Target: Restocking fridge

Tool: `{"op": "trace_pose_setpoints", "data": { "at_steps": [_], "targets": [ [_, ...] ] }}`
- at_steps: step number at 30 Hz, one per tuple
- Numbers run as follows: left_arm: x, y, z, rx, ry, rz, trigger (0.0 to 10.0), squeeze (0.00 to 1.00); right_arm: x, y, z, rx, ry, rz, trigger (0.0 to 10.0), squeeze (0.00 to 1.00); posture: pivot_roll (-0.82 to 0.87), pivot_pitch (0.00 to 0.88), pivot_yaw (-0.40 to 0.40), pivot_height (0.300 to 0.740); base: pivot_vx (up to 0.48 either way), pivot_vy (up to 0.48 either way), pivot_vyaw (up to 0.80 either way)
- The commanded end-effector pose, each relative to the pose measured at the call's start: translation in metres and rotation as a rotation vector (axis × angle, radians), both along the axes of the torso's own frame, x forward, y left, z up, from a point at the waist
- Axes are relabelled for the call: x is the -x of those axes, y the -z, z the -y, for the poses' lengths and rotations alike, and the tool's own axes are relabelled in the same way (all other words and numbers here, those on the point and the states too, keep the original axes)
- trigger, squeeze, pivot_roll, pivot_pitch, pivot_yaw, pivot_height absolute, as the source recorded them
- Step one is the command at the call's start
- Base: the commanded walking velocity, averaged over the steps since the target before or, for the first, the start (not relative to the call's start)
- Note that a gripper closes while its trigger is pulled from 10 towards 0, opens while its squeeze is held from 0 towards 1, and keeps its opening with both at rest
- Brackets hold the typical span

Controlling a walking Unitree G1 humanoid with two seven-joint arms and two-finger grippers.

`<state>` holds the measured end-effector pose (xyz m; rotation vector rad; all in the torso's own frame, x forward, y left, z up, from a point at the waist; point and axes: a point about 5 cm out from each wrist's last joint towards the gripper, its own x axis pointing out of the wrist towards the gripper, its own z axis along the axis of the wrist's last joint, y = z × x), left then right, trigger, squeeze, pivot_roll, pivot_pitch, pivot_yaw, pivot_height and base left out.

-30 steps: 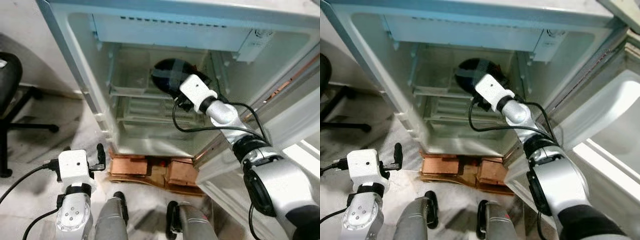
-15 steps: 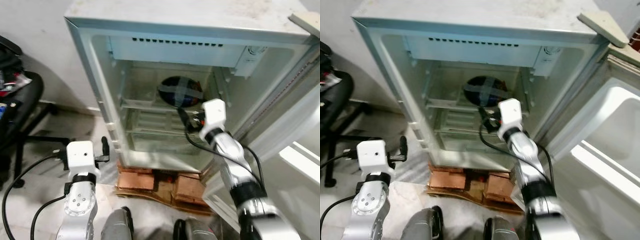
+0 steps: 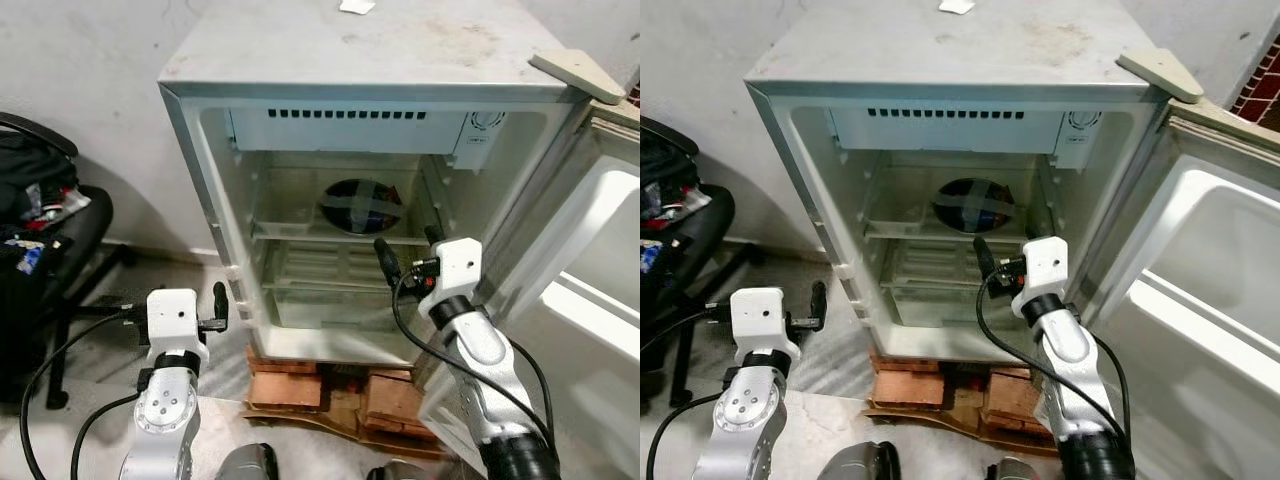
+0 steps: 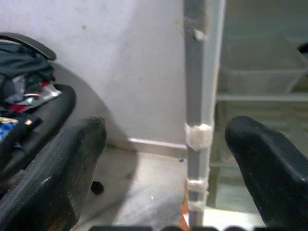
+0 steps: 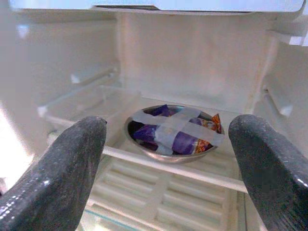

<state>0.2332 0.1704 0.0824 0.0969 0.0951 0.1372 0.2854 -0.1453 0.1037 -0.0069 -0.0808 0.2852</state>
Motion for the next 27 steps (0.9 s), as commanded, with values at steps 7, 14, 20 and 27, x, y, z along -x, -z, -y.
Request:
{"op": "trace_pose_setpoints", "data": {
  "at_steps": [7,14,20,27],
  "targets": [
    [-0.0042,-0.0008,0.0012,-0.012,0.024,0.008,10.0,0.00,0.0062,0.0032,0.0007,0.006,-0.003,-0.053,10.0,0.00,-0.04,0.076,0.041,0.740,0.000,0.000,0.00],
    [-0.0025,0.0007,-0.0007,-0.010,0.024,0.003,10.0,0.00,0.0042,0.0028,0.0015,0.002,0.007,-0.076,10.0,0.00,-0.04,0.073,0.048,0.740,0.000,0.000,0.00],
    [-0.0065,-0.0011,0.0032,-0.010,0.043,0.010,10.0,0.00,0.0052,0.0051,0.0034,0.014,0.011,-0.093,10.0,0.00,-0.05,0.077,0.053,0.740,-0.351,0.000,0.00],
    [-0.0063,-0.0014,0.0032,-0.010,0.046,0.011,10.0,0.00,-0.0008,0.0022,0.0020,0.016,0.005,-0.092,10.0,0.00,-0.04,0.082,0.047,0.740,-0.342,0.000,0.00]
  ]
}}
